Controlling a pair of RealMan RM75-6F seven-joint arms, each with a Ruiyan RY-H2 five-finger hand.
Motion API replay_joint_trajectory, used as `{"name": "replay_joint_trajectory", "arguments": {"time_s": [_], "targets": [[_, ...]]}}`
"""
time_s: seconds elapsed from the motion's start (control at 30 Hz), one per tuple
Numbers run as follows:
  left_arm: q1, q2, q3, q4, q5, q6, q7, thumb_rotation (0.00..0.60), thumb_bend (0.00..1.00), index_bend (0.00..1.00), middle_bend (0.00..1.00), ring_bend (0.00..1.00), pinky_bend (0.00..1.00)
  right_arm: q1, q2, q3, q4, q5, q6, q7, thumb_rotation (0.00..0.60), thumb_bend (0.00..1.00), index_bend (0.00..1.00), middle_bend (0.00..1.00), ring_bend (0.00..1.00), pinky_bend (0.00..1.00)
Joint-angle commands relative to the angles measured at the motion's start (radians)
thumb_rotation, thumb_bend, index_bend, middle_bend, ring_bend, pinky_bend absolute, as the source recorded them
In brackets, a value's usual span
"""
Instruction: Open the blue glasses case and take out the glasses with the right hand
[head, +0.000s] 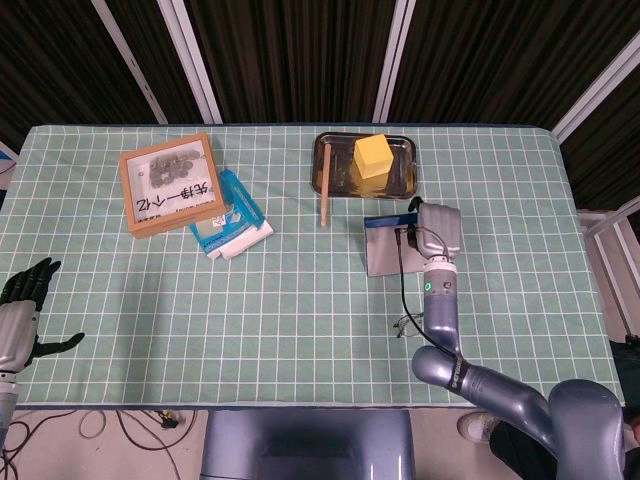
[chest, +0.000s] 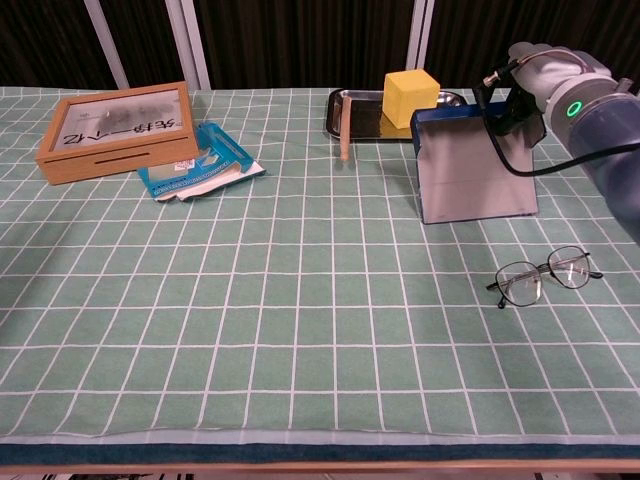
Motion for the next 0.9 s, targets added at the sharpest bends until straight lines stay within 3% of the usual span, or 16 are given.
{"name": "replay_joint_trajectory", "arguments": {"time_s": [0.03, 0.1, 0.3, 0.4, 0.47, 0.53, 0.63, 0.67, 0.77, 0.8, 0.9], "targets": [[0.000, 0.000, -0.001, 0.000, -0.002, -0.001, -0.002, 0.600, 0.03, 0.00, 0.00, 0.00, 0.00, 0.038, -0.021, 0.036, 0.054, 0.054, -0.038, -0.049, 0.600, 0.38, 0.02, 0.86, 0.93, 1.00], [-0.001, 0.000, -0.001, 0.000, -0.002, -0.001, -0.001, 0.600, 0.03, 0.00, 0.00, 0.00, 0.00, 0.038, -0.016, 0.039, 0.047, 0.070, -0.038, -0.069, 0.600, 0.34, 0.00, 0.86, 0.93, 1.00], [0.002, -0.001, 0.002, -0.002, 0.007, 0.007, 0.003, 0.600, 0.03, 0.00, 0.00, 0.00, 0.00, 0.006, 0.022, 0.037, -0.038, 0.089, -0.012, -0.086, 0.600, 0.32, 0.00, 0.86, 0.93, 1.00], [0.004, -0.001, 0.004, -0.003, 0.013, 0.014, 0.006, 0.600, 0.03, 0.00, 0.00, 0.00, 0.00, -0.028, 0.065, 0.019, -0.120, 0.071, 0.013, -0.083, 0.600, 0.32, 0.00, 0.84, 0.91, 1.00], [0.005, -0.001, 0.005, -0.002, 0.017, 0.017, 0.008, 0.600, 0.03, 0.00, 0.00, 0.00, 0.00, -0.062, 0.103, 0.010, -0.197, 0.056, 0.030, -0.062, 0.600, 0.32, 0.00, 0.77, 0.86, 0.97], [0.007, -0.002, 0.006, -0.001, 0.020, 0.020, 0.009, 0.600, 0.03, 0.00, 0.00, 0.00, 0.00, -0.103, 0.151, -0.014, -0.282, 0.021, 0.047, -0.033, 0.600, 0.32, 0.00, 0.67, 0.77, 0.90], [0.007, -0.002, 0.007, 0.003, 0.024, 0.022, 0.013, 0.600, 0.03, 0.00, 0.00, 0.00, 0.00, -0.180, 0.235, -0.073, -0.414, -0.064, 0.078, 0.023, 0.600, 0.32, 0.00, 0.48, 0.58, 0.68], [0.007, -0.003, 0.008, 0.005, 0.027, 0.023, 0.015, 0.600, 0.03, 0.00, 0.00, 0.00, 0.00, -0.216, 0.276, -0.101, -0.468, -0.106, 0.090, 0.050, 0.600, 0.31, 0.00, 0.39, 0.48, 0.56], [0.006, -0.004, 0.012, 0.012, 0.034, 0.024, 0.026, 0.600, 0.03, 0.00, 0.00, 0.00, 0.00, -0.312, 0.390, -0.180, -0.598, -0.227, 0.128, 0.133, 0.600, 0.25, 0.00, 0.18, 0.23, 0.39], [0.005, -0.005, 0.013, 0.015, 0.037, 0.024, 0.032, 0.600, 0.03, 0.00, 0.00, 0.00, 0.00, -0.345, 0.430, -0.210, -0.634, -0.270, 0.141, 0.160, 0.600, 0.20, 0.00, 0.10, 0.13, 0.34], [0.005, -0.009, 0.015, 0.026, 0.044, 0.029, 0.050, 0.600, 0.02, 0.00, 0.00, 0.00, 0.00, -0.439, 0.522, -0.305, -0.694, -0.398, 0.196, 0.229, 0.600, 0.11, 0.00, 0.00, 0.00, 0.27]]}}
